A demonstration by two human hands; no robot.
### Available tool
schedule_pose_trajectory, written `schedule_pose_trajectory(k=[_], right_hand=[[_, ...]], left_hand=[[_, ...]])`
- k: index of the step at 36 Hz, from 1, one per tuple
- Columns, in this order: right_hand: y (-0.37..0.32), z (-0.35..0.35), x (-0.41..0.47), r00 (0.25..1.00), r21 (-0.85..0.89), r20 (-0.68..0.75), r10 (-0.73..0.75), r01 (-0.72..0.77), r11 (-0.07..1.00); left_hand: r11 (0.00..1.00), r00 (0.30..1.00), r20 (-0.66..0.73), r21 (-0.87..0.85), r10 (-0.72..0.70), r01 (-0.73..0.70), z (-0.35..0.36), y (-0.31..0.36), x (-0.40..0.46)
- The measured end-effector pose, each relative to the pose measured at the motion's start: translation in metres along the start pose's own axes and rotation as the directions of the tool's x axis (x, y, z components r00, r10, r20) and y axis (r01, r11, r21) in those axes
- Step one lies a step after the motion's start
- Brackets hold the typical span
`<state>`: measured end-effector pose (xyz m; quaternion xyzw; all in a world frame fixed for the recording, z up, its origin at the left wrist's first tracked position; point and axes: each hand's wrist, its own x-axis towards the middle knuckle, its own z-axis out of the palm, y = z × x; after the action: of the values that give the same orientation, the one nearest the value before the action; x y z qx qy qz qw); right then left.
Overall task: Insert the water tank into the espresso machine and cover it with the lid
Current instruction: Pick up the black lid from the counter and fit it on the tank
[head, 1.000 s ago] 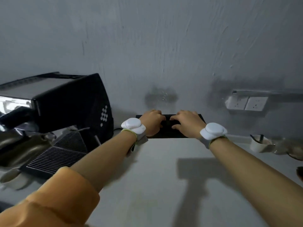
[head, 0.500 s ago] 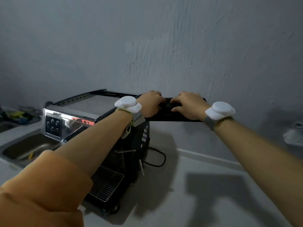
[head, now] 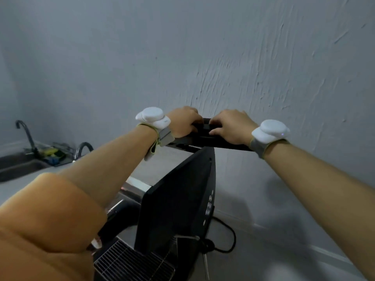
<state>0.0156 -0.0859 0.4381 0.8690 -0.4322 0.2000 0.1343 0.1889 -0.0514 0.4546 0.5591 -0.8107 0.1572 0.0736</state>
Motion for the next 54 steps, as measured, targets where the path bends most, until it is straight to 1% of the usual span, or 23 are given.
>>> schedule_pose_trajectory(k=[2,3,5,6,11,15,17,20,25,28,32,36,43,54], right_hand=[[-0.01,0.01,0.023,1.0,-0.015,-0.007,0.004,-0.004,1.0],[-0.012,0.01,0.024,1.0,-0.013,-0.003,0.005,-0.005,1.0],[-0.026,0.022,0.05,1.0,-0.029,0.003,0.014,-0.014,0.999],[-0.027,0.023,0.051,1.0,-0.028,0.011,0.02,-0.02,0.999],[-0.055,0.045,0.096,0.998,-0.066,0.039,0.047,-0.044,0.997],[-0.064,0.059,0.117,0.993,-0.082,0.062,0.1,-0.095,0.992],[-0.066,0.069,0.127,0.987,-0.096,0.083,0.135,-0.127,0.987],[-0.065,0.08,0.135,0.976,-0.11,0.129,0.178,-0.164,0.98],[-0.065,0.093,0.136,0.952,-0.105,0.207,0.226,-0.208,0.973],[-0.069,0.101,0.136,0.94,-0.08,0.232,0.249,-0.236,0.968],[-0.075,0.105,0.139,0.932,-0.077,0.254,0.259,-0.248,0.966],[-0.079,0.11,0.141,0.925,-0.082,0.271,0.266,-0.253,0.964],[-0.081,0.116,0.135,0.906,-0.063,0.317,0.282,-0.277,0.959],[-0.08,0.121,0.131,0.905,-0.009,0.314,0.288,-0.301,0.954]], left_hand=[[1.0,1.0,-0.007,0.019,0.013,-0.013,0.005,-0.027,0.007],[0.999,1.0,-0.003,0.028,0.016,-0.016,0.006,-0.029,0.008],[0.999,0.999,-0.005,0.04,0.033,-0.033,0.014,-0.061,0.013],[0.999,0.999,0.001,0.038,0.037,-0.037,0.017,-0.063,0.014],[0.998,0.998,0.015,0.023,0.064,-0.065,0.032,-0.122,0.027],[0.996,0.996,0.034,0.006,0.086,-0.086,0.043,-0.146,0.039],[0.993,0.992,0.031,-0.008,0.119,-0.119,0.053,-0.158,0.048],[0.986,0.987,0.027,-0.043,0.159,-0.158,0.067,-0.167,0.06],[0.974,0.974,0.076,-0.083,0.216,-0.209,0.083,-0.172,0.07],[0.969,0.964,0.107,-0.079,0.244,-0.236,0.091,-0.176,0.072],[0.97,0.958,0.153,-0.052,0.244,-0.239,0.098,-0.182,0.072],[0.969,0.957,0.155,-0.042,0.246,-0.243,0.103,-0.187,0.072],[0.968,0.947,0.201,-0.028,0.249,-0.248,0.111,-0.184,0.072],[0.97,0.945,0.224,0.007,0.237,-0.245,0.114,-0.181,0.071]])
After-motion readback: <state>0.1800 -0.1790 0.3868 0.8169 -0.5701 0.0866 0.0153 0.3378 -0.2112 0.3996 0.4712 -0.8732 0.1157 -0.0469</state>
